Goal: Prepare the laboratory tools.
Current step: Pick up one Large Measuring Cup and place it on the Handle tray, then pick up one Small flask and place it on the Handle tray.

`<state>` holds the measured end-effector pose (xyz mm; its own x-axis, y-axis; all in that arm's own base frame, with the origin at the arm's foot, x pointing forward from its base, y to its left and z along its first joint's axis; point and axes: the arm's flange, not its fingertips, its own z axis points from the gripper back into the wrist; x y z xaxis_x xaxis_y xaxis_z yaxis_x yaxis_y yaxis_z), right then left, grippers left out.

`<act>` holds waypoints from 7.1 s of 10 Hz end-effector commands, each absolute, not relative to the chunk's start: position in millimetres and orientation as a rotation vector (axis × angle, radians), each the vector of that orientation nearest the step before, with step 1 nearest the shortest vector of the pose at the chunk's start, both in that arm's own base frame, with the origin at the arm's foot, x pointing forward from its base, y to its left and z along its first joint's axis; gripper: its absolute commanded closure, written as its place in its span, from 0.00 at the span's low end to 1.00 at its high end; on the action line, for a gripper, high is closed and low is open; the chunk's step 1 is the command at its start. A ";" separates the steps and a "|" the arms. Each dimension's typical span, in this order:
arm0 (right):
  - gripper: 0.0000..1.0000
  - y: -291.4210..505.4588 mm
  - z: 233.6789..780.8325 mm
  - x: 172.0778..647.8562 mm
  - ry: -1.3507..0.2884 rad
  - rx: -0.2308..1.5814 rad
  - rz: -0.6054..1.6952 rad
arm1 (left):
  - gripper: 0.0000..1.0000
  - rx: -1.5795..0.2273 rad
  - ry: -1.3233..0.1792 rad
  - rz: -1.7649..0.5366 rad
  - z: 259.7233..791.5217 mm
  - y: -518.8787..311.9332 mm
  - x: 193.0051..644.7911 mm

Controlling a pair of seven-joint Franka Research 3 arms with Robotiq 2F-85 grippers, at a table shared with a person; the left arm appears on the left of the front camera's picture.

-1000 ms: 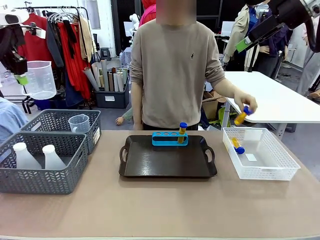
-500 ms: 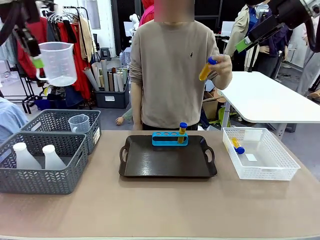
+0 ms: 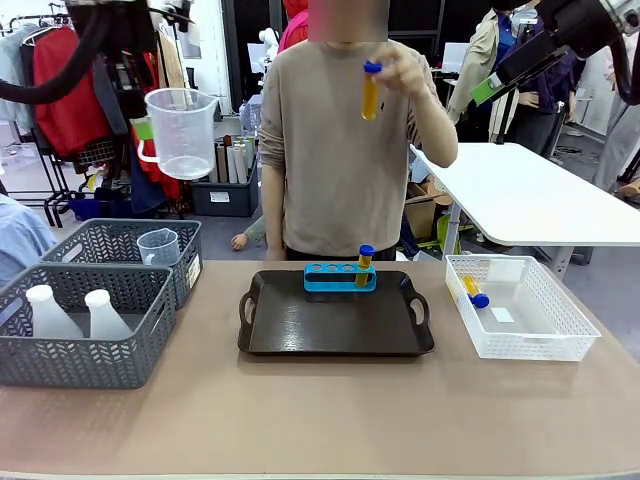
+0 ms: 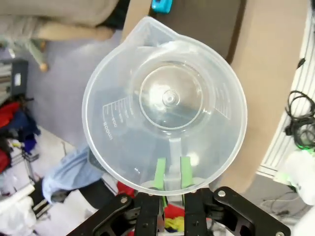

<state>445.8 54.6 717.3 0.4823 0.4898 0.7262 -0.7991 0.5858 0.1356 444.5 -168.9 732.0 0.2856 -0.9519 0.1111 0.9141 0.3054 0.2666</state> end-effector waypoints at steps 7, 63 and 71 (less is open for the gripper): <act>0.00 55.6 718.1 445.3 -0.703 0.508 0.830 | 1.00 0.142 -0.266 -1.441 693.3 -252.6 478.2; 0.00 55.6 718.1 445.3 -0.703 0.508 0.830 | 0.00 0.021 -0.239 -1.696 413.7 -444.7 562.2; 0.00 55.6 718.1 445.3 -0.703 0.508 0.830 | 0.00 0.041 -0.234 -1.702 428.7 -445.4 561.7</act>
